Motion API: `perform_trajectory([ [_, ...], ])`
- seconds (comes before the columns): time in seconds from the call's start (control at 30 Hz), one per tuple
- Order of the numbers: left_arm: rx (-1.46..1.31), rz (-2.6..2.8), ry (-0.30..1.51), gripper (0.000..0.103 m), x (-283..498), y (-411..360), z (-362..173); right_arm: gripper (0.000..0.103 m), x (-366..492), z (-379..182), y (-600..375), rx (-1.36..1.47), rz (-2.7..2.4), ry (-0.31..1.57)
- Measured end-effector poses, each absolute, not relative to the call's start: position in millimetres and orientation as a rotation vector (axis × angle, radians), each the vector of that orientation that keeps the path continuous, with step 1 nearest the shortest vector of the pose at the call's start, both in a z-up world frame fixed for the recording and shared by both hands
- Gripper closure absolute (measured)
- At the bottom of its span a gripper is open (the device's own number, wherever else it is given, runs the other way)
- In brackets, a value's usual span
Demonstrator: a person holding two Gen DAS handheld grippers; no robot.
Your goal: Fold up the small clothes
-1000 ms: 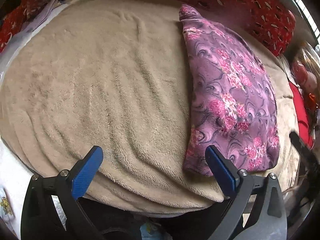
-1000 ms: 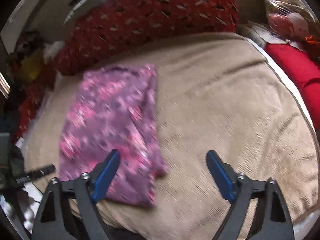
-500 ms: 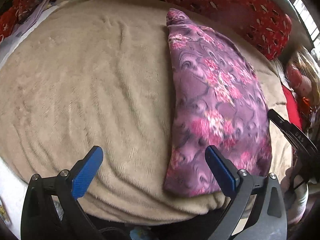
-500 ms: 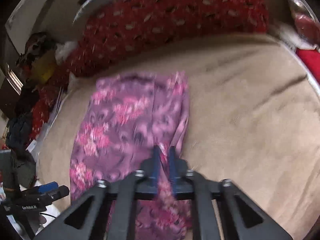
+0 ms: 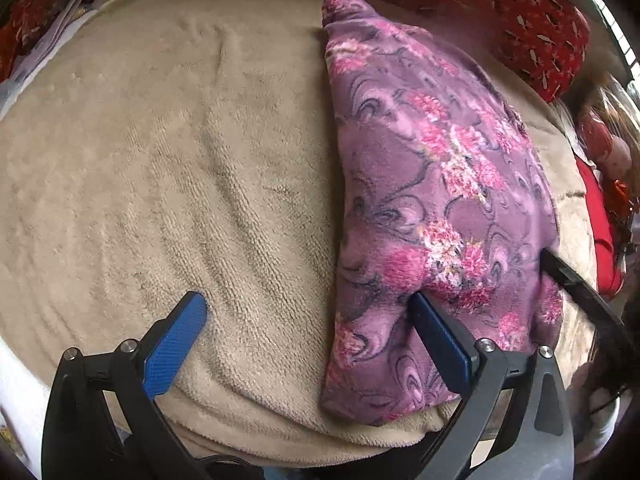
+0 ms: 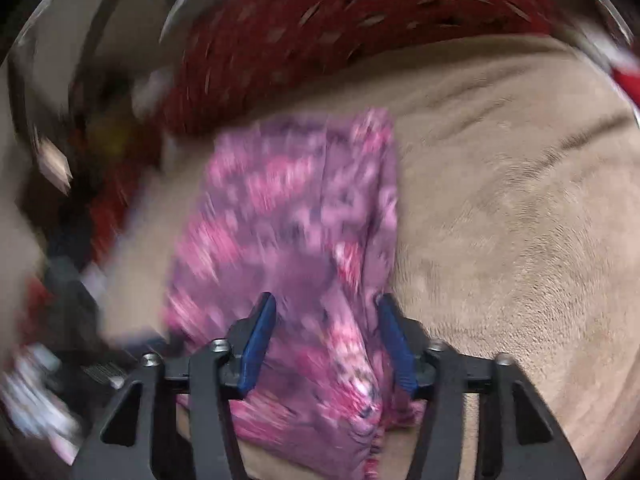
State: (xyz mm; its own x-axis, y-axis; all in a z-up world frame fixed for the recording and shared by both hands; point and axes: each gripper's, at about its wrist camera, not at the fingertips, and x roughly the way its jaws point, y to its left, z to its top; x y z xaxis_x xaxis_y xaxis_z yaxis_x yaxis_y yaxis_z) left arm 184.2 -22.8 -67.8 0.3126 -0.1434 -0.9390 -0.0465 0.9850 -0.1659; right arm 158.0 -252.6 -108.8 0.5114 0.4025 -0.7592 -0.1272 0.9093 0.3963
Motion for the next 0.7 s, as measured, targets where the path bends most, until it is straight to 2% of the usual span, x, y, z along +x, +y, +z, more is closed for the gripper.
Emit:
perform_trajectory([
  [0.07, -0.194, -0.062, 1.208, 0.001, 174.6, -15.2, -57.5, 0.086, 152.3, -101.2, -247.8, 0.236, 0.335, 0.954],
  [0.17, -0.216, -0.059, 1.173, 0.001, 179.1, -14.0, -47.2, 0.088, 147.6, -83.9, -262.2, 0.274, 0.336, 0.882],
  [0.27, -0.153, -0.043, 1.208, 0.000, 188.5, -24.4, -62.9, 0.087, 157.4, -101.8, -265.2, 0.260, 0.301, 0.953],
  [0.33, -0.103, -0.048, 1.243, 0.000, 193.3, -31.9, -74.8, 0.084, 159.0, -119.8, -262.8, 0.280, 0.302, 1.015],
  [0.4, -0.106, -0.058, 1.237, 0.000, 189.6, -33.2, -72.8, 0.078, 157.2, -109.5, -269.6, 0.353, 0.292, 1.012],
  [0.53, -0.102, -0.060, 1.246, 0.000, 186.7, -37.9, -75.7, 0.076, 139.4, -82.2, -273.8, 0.373, 0.304, 0.886],
  [0.63, -0.078, -0.051, 1.252, 0.000, 185.2, -45.9, -81.0, 0.070, 147.7, -107.2, -263.0, 0.255, 0.255, 1.002],
  [0.67, -0.064, -0.051, 1.252, 0.000, 183.0, -47.9, -80.0, 0.066, 148.2, -121.7, -259.7, 0.229, 0.245, 1.057],
  [0.7, -0.059, -0.056, 1.251, 0.000, 180.6, -48.7, -77.3, 0.063, 143.4, -123.1, -263.7, 0.248, 0.239, 1.036],
])
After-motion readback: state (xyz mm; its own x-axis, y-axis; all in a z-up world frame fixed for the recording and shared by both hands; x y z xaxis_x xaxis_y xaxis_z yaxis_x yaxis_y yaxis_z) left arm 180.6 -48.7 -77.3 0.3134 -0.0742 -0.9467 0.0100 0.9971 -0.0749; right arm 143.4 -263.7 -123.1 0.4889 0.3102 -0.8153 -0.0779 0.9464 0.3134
